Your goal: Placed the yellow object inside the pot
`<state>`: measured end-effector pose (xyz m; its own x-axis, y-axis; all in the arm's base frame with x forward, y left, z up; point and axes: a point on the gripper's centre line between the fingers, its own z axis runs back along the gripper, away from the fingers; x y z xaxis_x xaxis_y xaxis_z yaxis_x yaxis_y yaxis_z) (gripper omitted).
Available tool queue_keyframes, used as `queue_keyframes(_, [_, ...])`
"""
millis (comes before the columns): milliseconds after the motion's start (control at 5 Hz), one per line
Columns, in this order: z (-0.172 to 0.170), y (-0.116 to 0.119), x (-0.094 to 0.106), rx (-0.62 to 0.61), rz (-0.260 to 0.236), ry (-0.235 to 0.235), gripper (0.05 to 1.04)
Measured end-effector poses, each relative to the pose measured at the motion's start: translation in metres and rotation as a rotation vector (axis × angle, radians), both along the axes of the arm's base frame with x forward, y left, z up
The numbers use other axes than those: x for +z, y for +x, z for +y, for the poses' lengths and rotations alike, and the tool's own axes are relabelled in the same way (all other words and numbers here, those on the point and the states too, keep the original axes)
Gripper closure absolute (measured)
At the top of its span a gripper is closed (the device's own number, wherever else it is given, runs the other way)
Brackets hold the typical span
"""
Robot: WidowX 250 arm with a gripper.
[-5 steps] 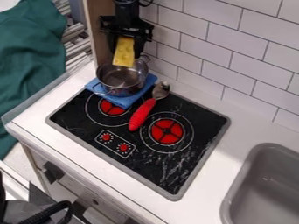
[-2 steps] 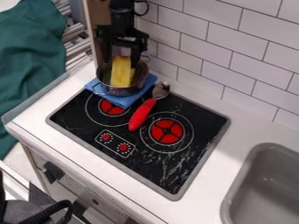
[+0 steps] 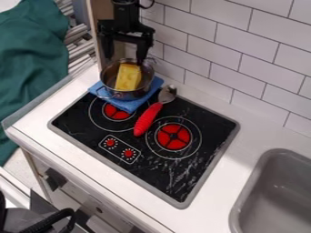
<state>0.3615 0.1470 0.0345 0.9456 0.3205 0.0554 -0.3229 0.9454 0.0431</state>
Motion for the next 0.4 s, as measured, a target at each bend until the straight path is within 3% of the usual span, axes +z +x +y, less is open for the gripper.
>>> queue_keyframes(200, [-0.025,-0.014,0.012,-0.043,0.0,-0.003,0.075])
queue_keyframes(400, [-0.045,-0.031,0.011,-0.074,0.01,-0.008,0.075])
